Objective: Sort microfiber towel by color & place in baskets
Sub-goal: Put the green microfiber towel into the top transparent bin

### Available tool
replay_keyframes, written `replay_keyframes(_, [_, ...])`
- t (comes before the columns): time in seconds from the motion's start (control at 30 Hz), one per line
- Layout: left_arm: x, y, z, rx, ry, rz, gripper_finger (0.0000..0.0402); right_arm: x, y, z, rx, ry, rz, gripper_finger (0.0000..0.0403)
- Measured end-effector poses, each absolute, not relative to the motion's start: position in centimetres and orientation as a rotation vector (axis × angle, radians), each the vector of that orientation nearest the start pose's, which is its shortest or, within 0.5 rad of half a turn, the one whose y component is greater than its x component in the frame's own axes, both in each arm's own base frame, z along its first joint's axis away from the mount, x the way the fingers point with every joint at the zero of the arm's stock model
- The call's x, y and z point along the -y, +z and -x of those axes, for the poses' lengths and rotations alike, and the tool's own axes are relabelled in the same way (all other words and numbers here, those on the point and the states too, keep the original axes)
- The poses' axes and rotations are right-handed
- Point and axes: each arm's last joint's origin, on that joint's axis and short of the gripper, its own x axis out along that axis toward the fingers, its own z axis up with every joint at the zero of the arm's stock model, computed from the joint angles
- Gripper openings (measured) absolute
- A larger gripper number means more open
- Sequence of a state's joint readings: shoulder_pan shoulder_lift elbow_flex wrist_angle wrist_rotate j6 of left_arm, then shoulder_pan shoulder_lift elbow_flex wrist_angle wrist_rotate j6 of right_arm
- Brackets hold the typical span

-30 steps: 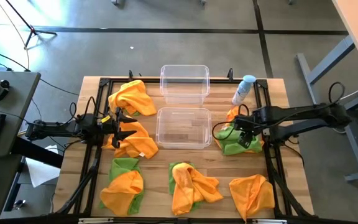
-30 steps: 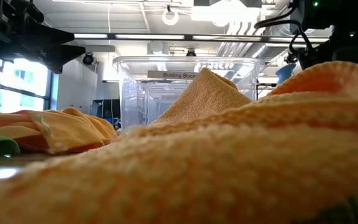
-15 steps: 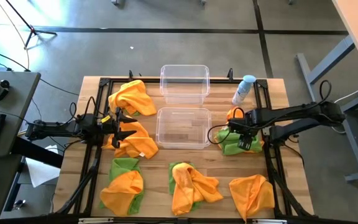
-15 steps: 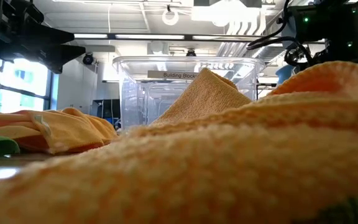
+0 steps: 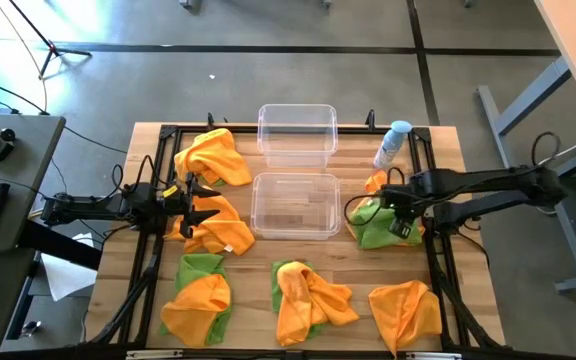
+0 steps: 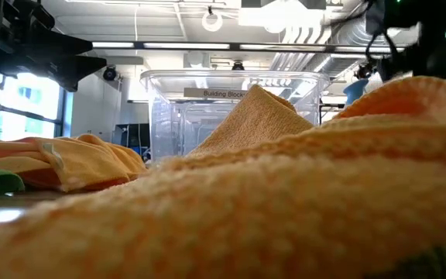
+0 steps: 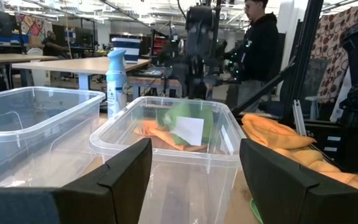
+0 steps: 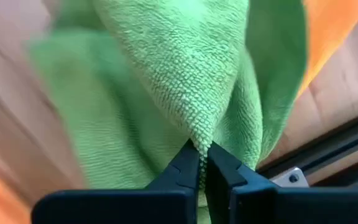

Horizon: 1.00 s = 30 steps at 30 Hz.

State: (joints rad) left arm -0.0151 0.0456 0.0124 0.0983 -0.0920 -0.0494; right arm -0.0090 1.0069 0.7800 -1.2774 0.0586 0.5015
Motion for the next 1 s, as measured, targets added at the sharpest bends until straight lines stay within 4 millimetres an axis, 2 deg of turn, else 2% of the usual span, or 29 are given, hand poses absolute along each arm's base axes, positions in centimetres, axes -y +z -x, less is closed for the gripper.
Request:
replay_keyframes(0.13, [-0.1, 17.4, -10.0, 0.067, 0.076, 0.053, 0.0234, 0.1, 27.6, -12.8, -1.268, -0.478, -0.423, 0.0004])
replay_keyframes(0.37, [-0.1, 17.4, -10.0, 0.067, 0.076, 0.053, 0.0234, 0.2, 36.9, -11.1, -0.840, -0.567, -0.427, 0.0001])
replay_keyframes(0.53, [-0.1, 17.4, -10.0, 0.067, 0.075, 0.053, 0.0234, 0.5, 42.3, -11.7, -0.523, -0.627, -0.339, 0.0001])
replay_keyframes(0.63, [-0.1, 17.4, -10.0, 0.067, 0.075, 0.053, 0.0234, 0.9, 45.0, -13.5, -0.376, -0.665, -0.222, 0.0001])
replay_keyframes(0.77, [-0.1, 17.4, -10.0, 0.067, 0.076, 0.053, 0.0234, 2.0, 47.7, -17.2, -0.252, -0.693, -0.072, 0.0000])
replay_keyframes(0.9, [-0.1, 17.4, -10.0, 0.067, 0.076, 0.053, 0.0234, 3.8, 49.2, -21.3, -0.199, -0.686, 0.057, 0.0000])
replay_keyframes(1.0, [-0.1, 17.4, -10.0, 0.066, 0.075, 0.053, 0.0234, 6.1, 49.1, -24.3, -0.212, -0.703, 0.104, 0.0000])
